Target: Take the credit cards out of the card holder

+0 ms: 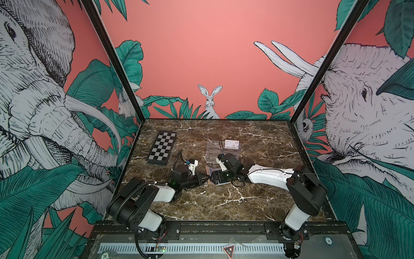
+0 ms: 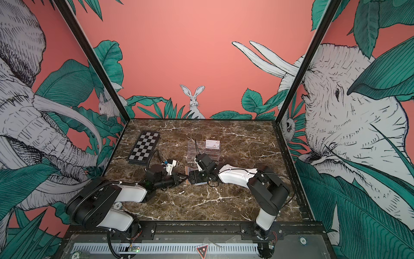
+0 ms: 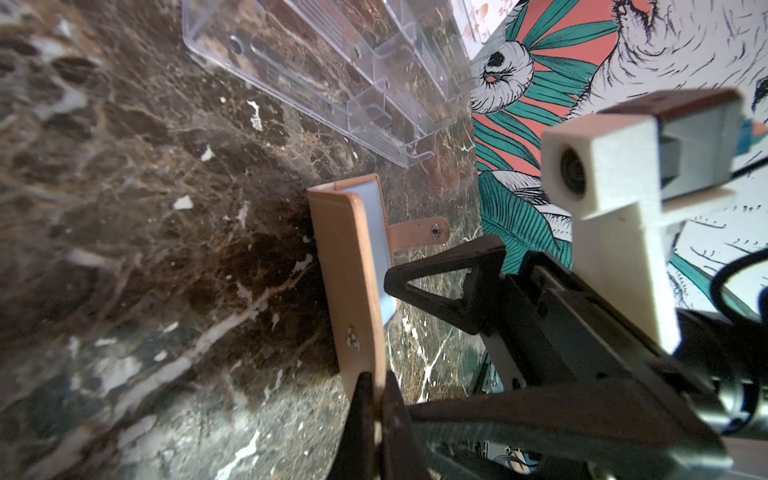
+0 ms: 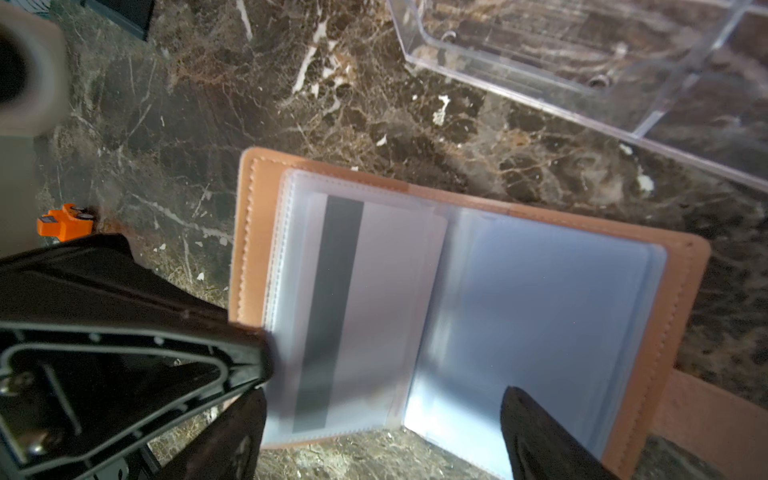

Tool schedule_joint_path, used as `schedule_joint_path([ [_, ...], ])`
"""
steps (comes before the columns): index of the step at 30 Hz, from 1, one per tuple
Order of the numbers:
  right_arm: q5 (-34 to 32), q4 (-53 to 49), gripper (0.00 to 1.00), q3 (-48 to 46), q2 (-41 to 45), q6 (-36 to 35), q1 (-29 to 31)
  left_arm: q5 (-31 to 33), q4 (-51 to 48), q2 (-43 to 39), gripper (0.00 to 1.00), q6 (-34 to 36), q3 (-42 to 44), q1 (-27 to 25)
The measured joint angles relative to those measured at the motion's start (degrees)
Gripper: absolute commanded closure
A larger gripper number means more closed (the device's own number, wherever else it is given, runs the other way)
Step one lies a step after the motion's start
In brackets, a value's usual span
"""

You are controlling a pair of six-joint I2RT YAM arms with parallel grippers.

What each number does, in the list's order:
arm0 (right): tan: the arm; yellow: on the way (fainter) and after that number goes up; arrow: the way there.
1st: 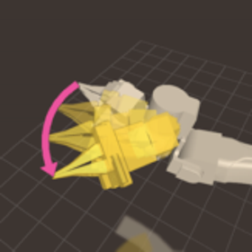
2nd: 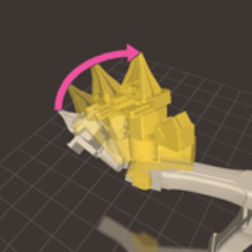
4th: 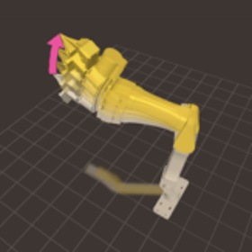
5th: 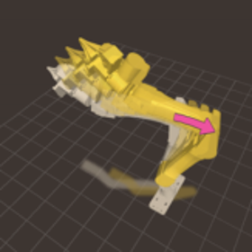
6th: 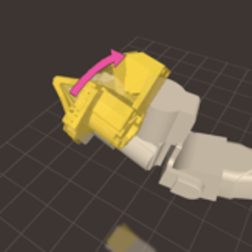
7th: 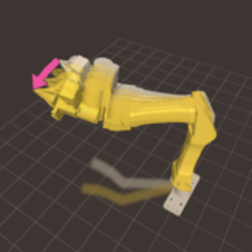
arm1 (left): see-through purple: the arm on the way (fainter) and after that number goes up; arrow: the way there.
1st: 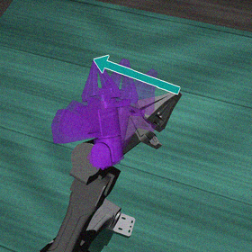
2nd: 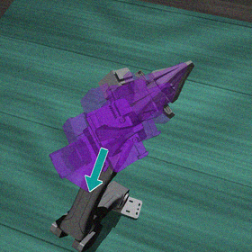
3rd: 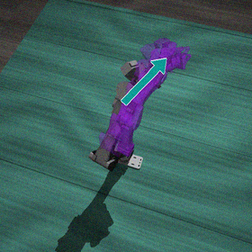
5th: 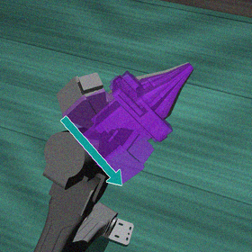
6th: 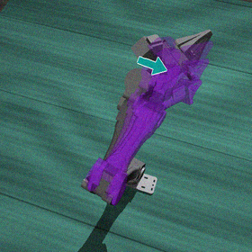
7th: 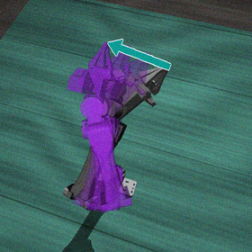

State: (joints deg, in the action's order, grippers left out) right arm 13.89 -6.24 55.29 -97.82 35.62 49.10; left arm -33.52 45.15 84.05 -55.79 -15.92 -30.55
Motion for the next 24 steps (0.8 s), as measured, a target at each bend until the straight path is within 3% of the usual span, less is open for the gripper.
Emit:
schedule_joint_path([
  [8,-0.4,-0.2,0.14,0.0,-0.5,0.3,0.3,0.0,-0.2,0.0,1.00,0.0,0.1,0.0],
  [24,-10.3,-5.8,0.17,2.1,-1.6,0.4,0.8,-0.2,0.0,0.0,1.00,0.0,0.3,0.0],
])
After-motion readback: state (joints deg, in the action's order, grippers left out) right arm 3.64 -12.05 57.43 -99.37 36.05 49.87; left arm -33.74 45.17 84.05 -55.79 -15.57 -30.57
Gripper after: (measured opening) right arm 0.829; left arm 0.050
